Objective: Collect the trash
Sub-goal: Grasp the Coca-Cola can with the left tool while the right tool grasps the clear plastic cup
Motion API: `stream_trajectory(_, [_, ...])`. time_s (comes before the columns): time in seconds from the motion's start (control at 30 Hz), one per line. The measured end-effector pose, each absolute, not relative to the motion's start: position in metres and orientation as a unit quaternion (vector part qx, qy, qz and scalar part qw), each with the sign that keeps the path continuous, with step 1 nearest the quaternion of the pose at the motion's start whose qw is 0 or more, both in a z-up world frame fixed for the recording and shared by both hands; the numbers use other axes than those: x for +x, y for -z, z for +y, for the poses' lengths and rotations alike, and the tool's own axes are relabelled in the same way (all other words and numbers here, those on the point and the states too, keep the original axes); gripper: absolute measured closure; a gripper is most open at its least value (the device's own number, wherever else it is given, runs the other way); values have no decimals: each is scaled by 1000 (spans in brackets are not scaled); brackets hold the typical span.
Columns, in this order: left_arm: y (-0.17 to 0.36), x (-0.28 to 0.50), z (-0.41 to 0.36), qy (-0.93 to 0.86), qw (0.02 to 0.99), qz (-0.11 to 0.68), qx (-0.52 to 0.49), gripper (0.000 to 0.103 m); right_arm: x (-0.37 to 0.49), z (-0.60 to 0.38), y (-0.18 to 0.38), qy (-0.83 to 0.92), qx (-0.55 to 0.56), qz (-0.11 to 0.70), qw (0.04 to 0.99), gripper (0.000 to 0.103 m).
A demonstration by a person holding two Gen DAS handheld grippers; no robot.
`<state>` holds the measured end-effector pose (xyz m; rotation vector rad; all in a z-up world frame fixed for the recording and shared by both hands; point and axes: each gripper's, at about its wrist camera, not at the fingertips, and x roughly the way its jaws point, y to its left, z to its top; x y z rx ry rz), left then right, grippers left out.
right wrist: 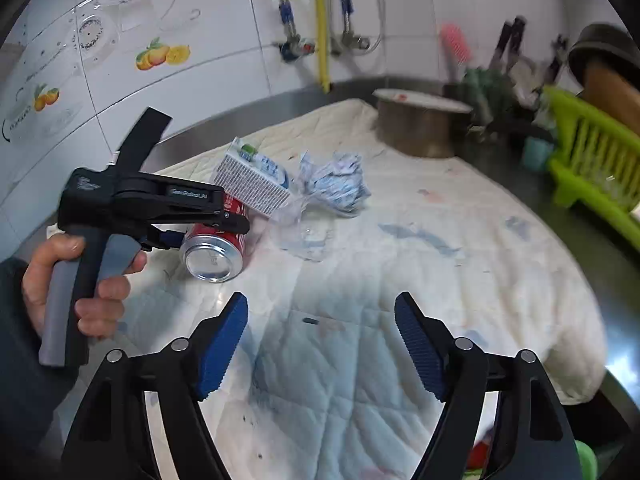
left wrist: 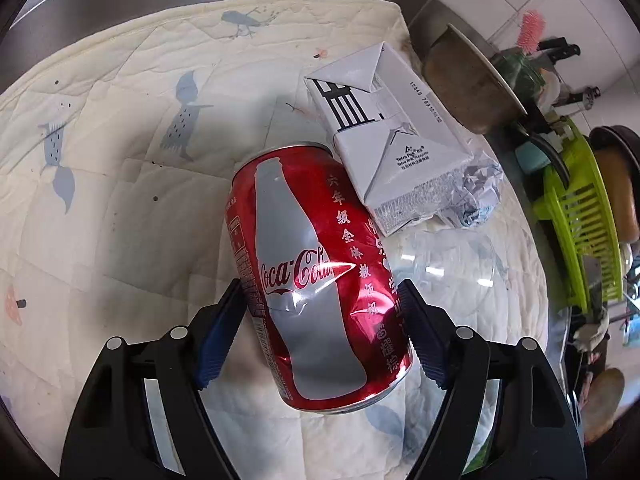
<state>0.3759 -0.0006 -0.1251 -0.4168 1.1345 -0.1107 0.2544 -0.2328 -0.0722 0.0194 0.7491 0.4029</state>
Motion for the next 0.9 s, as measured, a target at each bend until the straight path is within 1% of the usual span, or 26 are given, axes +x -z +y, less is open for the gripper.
stream_trajectory(0.2, [116,361,14,60,830,524,-181,29,297,-225,89,-247,40,393,885,27])
stream_trajectory(0.37, [106,348,30,61,837,514,-178,30,324,-211,95,-260,35,392,882,26])
stream_trajectory(0.57, [100,340,42,63,843,507,-168,31,357,-197,104,-285,47,406,867,23])
stream_trajectory(0.83, [98,327,45,81,849,500,-150,31,384,-184,116,-292,49,427,854,23])
stream_trajectory(0.9, [97,324,48,84,850,499,-150,31,390,-182,117,-297,53,431,850,21])
